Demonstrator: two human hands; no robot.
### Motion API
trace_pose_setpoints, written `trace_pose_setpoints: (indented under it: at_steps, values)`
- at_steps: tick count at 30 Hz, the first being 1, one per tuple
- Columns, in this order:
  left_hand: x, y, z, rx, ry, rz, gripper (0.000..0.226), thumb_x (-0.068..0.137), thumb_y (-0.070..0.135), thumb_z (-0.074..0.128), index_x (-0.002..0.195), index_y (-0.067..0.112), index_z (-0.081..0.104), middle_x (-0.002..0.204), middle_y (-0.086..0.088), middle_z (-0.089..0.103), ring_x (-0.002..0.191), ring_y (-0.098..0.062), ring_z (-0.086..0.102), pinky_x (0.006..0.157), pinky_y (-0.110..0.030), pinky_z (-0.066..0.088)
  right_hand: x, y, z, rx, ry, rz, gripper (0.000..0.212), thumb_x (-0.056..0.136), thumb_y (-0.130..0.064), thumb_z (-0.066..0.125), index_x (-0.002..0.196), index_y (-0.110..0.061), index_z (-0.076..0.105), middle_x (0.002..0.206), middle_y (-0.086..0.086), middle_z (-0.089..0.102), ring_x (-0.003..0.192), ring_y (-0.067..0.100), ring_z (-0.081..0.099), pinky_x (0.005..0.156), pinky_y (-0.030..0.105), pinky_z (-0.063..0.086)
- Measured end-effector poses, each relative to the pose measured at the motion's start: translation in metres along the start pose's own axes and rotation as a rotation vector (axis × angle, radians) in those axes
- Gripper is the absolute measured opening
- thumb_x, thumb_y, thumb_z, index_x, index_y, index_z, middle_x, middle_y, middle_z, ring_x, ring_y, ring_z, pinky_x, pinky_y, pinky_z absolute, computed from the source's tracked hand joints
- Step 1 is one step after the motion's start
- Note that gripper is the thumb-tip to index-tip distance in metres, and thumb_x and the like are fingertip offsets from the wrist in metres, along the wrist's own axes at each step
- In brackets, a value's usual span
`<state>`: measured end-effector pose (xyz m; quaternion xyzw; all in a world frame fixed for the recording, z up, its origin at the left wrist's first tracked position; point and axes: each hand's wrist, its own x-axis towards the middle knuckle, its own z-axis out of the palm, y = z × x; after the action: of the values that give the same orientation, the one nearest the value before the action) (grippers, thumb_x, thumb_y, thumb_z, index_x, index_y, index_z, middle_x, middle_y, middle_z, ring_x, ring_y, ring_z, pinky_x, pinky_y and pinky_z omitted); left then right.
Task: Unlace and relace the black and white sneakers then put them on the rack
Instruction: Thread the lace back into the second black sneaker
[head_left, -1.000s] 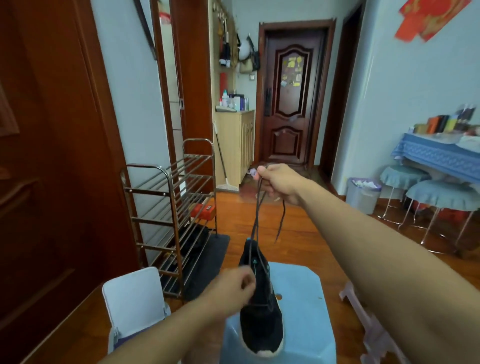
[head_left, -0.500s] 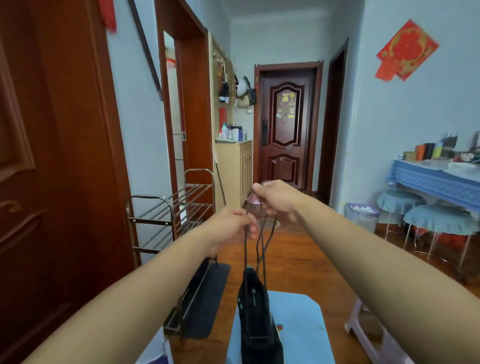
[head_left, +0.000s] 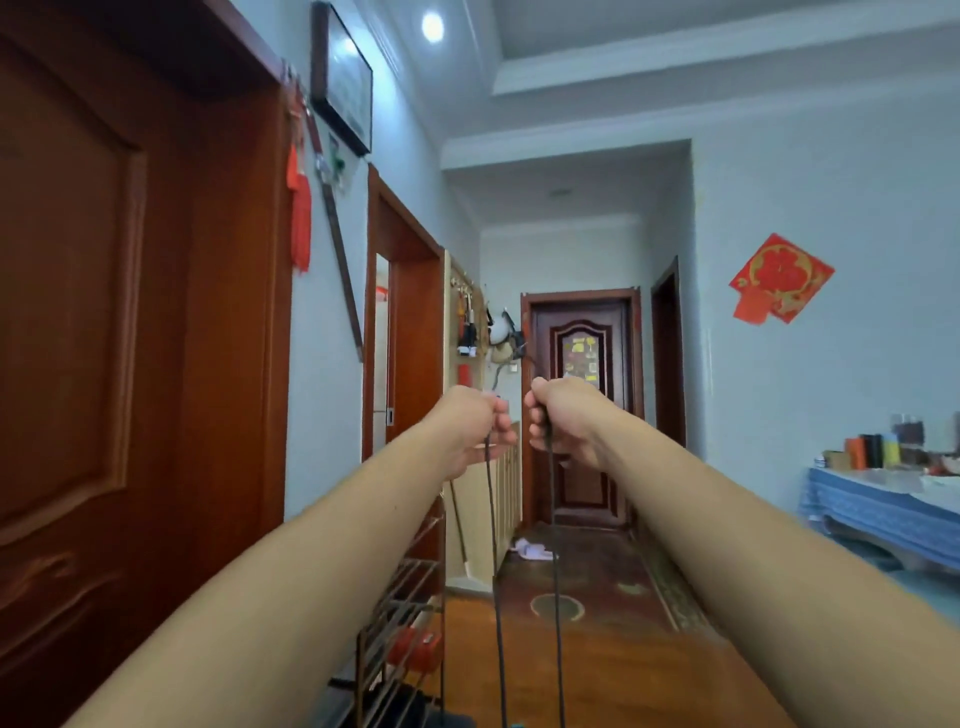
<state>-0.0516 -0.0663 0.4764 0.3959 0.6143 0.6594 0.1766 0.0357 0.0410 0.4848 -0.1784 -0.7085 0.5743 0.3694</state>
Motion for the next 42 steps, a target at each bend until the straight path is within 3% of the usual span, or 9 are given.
trace_pose_setpoints:
  at_steps: [11, 16, 21, 25, 28, 31, 37, 40, 42]
  values:
    - [-0.016, 0.071, -0.004, 0.037, 0.056, 0.255, 0.027, 0.106, 0.009, 0.037, 0.115, 0.004, 0.062, 0.073, -0.003, 0.059, 0.069, -0.019, 0.060, 0.092, -0.046, 0.057, -0.015, -0.057, 0.002, -0.056, 0.032, -0.344, 0.028, 0.103, -0.015, 0.032, 0.091, -0.011, 0.057, 0.059, 0.000, 0.046, 0.051, 0.015, 0.044, 0.054, 0.029, 0.042]
    - [-0.022, 0.082, -0.005, 0.038, 0.074, 0.324, 0.029, 0.107, 0.008, 0.035, 0.117, -0.001, 0.060, 0.073, -0.005, 0.057, 0.056, -0.014, 0.053, 0.057, -0.028, 0.048, -0.021, -0.067, 0.004, -0.009, 0.002, -0.427, 0.028, 0.104, -0.013, 0.031, 0.093, -0.011, 0.057, 0.054, -0.003, 0.036, 0.048, 0.013, 0.031, 0.049, 0.026, 0.035]
    - [-0.027, 0.079, -0.009, 0.126, 0.031, 0.389, 0.029, 0.107, 0.014, 0.036, 0.106, 0.005, 0.064, 0.065, -0.002, 0.052, 0.047, -0.012, 0.037, 0.046, -0.026, 0.029, -0.026, -0.064, 0.007, -0.036, 0.012, -0.420, 0.032, 0.104, -0.024, 0.033, 0.089, -0.012, 0.058, 0.052, -0.004, 0.035, 0.043, 0.013, 0.028, 0.045, 0.026, 0.030]
    - [-0.015, 0.049, -0.021, 0.616, 0.091, 0.309, 0.023, 0.103, 0.022, 0.049, 0.099, 0.009, 0.069, 0.073, 0.000, 0.057, 0.058, -0.014, 0.050, 0.044, -0.023, 0.039, -0.013, -0.021, -0.004, -0.574, 0.181, -0.281, 0.041, 0.102, -0.037, 0.043, 0.077, -0.016, 0.067, 0.067, 0.002, 0.062, 0.057, 0.016, 0.058, 0.055, 0.028, 0.049]
    - [-0.018, -0.028, -0.036, 1.240, -0.056, -0.001, 0.025, 0.100, 0.017, 0.055, 0.117, 0.003, 0.067, 0.086, -0.004, 0.059, 0.070, -0.017, 0.054, 0.056, -0.024, 0.045, -0.017, 0.068, -0.020, -1.179, 0.024, 0.027, 0.025, 0.099, -0.018, 0.052, 0.111, -0.003, 0.068, 0.107, 0.016, 0.067, 0.099, 0.033, 0.065, 0.081, 0.038, 0.051]
    - [-0.031, -0.147, -0.050, 1.555, -0.276, -0.261, 0.011, 0.095, 0.009, 0.055, 0.100, 0.009, 0.065, 0.100, -0.009, 0.064, 0.086, -0.025, 0.060, 0.085, -0.037, 0.057, -0.047, 0.173, -0.033, -1.536, -0.116, 0.196, 0.028, 0.096, -0.013, 0.051, 0.119, -0.005, 0.064, 0.116, 0.016, 0.064, 0.104, 0.035, 0.063, 0.084, 0.039, 0.051]
    - [-0.088, -0.385, -0.011, 0.812, -0.189, -0.380, 0.034, 0.109, 0.030, 0.038, 0.084, 0.010, 0.051, 0.078, -0.005, 0.052, 0.073, -0.027, 0.052, 0.067, -0.040, 0.043, -0.103, 0.378, -0.050, -1.024, -0.175, 0.414, 0.035, 0.106, -0.034, 0.042, 0.103, -0.011, 0.068, 0.104, 0.013, 0.071, 0.093, 0.034, 0.066, 0.077, 0.040, 0.052]
    - [-0.113, -0.441, 0.028, 0.506, -0.112, -0.478, 0.033, 0.109, 0.029, 0.037, 0.083, 0.012, 0.046, 0.066, -0.007, 0.049, 0.058, -0.022, 0.054, 0.059, -0.035, 0.052, -0.125, 0.435, -0.046, -0.757, -0.120, 0.463, 0.037, 0.106, -0.030, 0.043, 0.105, -0.008, 0.072, 0.100, 0.010, 0.074, 0.099, 0.028, 0.068, 0.078, 0.035, 0.047]
    - [-0.119, -0.450, 0.047, 0.340, -0.021, -0.566, 0.031, 0.110, 0.028, 0.035, 0.088, 0.013, 0.050, 0.055, -0.005, 0.050, 0.038, -0.011, 0.048, 0.039, -0.022, 0.038, -0.136, 0.454, -0.038, -0.642, -0.094, 0.479, 0.035, 0.107, -0.030, 0.043, 0.109, -0.012, 0.073, 0.103, 0.004, 0.075, 0.104, 0.022, 0.067, 0.085, 0.032, 0.047]
